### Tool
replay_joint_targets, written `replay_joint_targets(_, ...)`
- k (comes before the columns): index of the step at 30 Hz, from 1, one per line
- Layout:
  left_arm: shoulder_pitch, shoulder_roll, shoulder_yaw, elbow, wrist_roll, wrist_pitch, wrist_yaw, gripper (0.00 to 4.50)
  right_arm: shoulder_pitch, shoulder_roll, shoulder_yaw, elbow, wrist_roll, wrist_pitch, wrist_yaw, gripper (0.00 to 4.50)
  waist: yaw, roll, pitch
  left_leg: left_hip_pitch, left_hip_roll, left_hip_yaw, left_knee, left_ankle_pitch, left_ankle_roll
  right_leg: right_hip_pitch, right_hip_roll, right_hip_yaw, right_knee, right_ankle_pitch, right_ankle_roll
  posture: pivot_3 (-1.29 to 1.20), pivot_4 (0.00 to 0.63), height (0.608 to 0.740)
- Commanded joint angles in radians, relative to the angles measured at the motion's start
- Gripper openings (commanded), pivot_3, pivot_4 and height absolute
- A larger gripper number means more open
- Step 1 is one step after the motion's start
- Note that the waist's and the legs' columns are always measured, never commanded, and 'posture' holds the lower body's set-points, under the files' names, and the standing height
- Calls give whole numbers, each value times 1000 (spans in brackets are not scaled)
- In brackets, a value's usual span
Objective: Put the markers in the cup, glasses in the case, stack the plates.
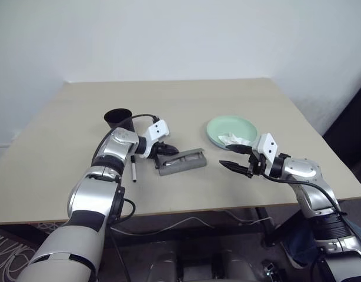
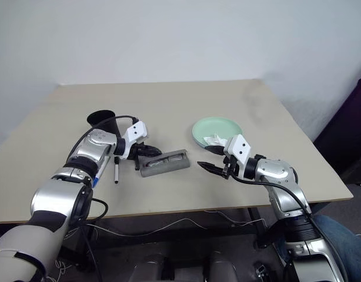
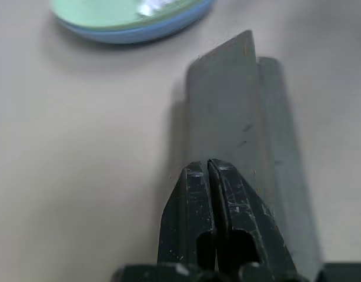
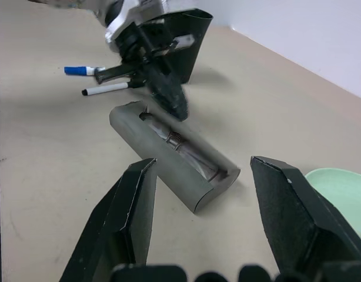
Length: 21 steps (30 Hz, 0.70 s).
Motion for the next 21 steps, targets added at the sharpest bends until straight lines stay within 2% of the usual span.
replay_joint_targets(1,40,18,4,-63,-23,4,-10,41,-22,7,-12,-16,20,-9,-2,2750,0,0,0,0,0,0,0,0,0,0,0,0,0,0,0,0,0,740)
replay_joint_targets(9,135,37,47,-182,-86,48,105,41,-38,20,4,-3,19,-8,11,2750,0,0,-1,2,2,0,0,0,0,1,0,0,0,0,0,0,0,740)
replay_joint_targets(12,197,12,120,-316,-133,57,309,41,-41,25,8,-4,16,-7,15,2750,-1,1,0,2,4,0,0,0,0,1,0,0,1,0,0,0,0,740)
replay_joint_targets(14,256,-1,141,-432,-153,88,378,41,-39,25,10,-7,16,-7,16,2750,0,1,0,2,4,0,0,0,0,0,0,0,1,0,0,0,0,740)
replay_joint_targets(18,490,-62,201,-830,-138,258,653,41,-39,20,14,-1,18,-6,31,2750,0,1,-1,1,3,0,0,0,0,1,0,1,1,1,1,0,0,740)
replay_joint_targets(21,581,-108,233,-987,-117,388,823,41,-39,18,17,4,18,-9,41,2750,0,1,-1,1,3,2,-1,-1,2,0,-1,3,0,1,2,0,0,740)
